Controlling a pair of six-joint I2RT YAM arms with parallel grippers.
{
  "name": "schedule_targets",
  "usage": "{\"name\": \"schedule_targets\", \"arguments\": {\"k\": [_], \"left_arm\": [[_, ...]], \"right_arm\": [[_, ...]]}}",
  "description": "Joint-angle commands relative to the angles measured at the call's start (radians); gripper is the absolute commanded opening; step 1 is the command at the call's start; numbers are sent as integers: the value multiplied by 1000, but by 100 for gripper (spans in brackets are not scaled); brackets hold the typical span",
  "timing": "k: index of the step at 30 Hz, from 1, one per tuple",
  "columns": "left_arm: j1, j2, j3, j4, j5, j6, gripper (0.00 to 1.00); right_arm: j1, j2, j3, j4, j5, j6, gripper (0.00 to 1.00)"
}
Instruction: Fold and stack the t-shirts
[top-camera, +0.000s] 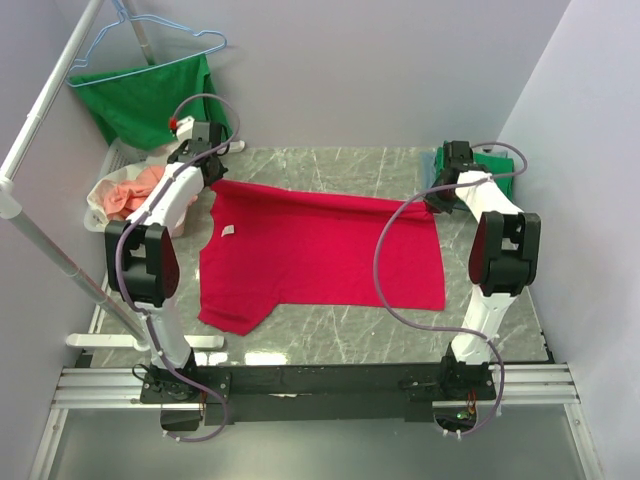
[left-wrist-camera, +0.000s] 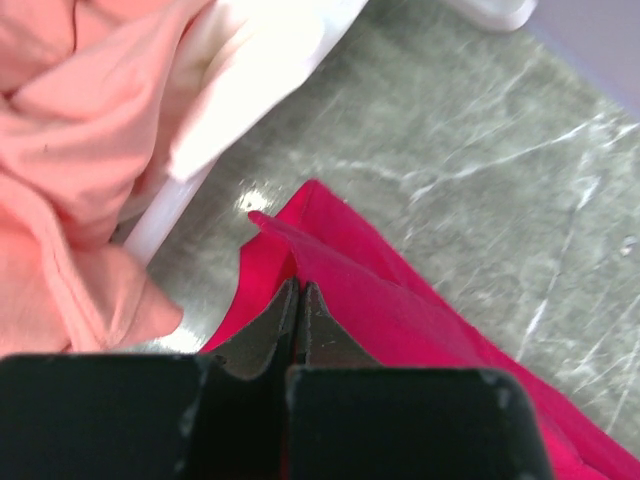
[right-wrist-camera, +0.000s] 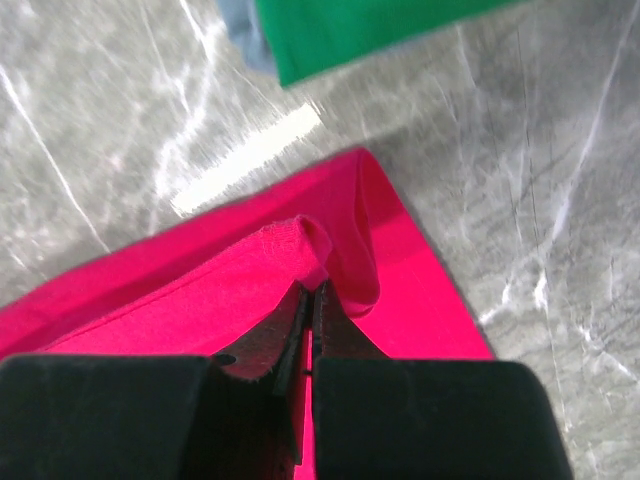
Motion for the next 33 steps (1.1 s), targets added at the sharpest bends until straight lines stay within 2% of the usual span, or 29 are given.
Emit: {"name": "schedule_targets", "arguments": {"k": [1,9,11,12,14,15,20,24,27,30,33], "left_arm": [[1,-68,-48,3,-24,-38,1],[-2,-76,-158,-60,-30,-121,1],[-7,-68,-181,-66,-27,-133,1],[-10,-63,-184,-77,-32,-140,1],[-14,-42,-184,-126,-47,-177,1],[-16,-36,-181,-148,-52,-191,1],[-27,-11,-197,-235,-73,-265,1],[-30,-10,-224,-275,-87,-295,16],[-30,-16,-250,-310,-117,-328,24],[-30,-10,-218,-385,-154,-412,27],[-31,-14,-218,-396,-159,-430,27]], "right_arm": [[-10,-87,-38,31,4,-13,0],[-8,-113,-130,43,13,-7,1],[-7,-113,-148,37,12,-7,6],[-7,-116,-156,32,18,-4,14],[4,-128,-188,22,28,1,22],[7,-136,-202,14,42,6,29],[23,-232,-337,6,97,50,38],[23,-274,-392,11,116,62,41],[26,-297,-397,-3,140,78,41],[26,-343,-406,-14,154,92,41],[27,-406,-435,-6,148,99,41]]}}
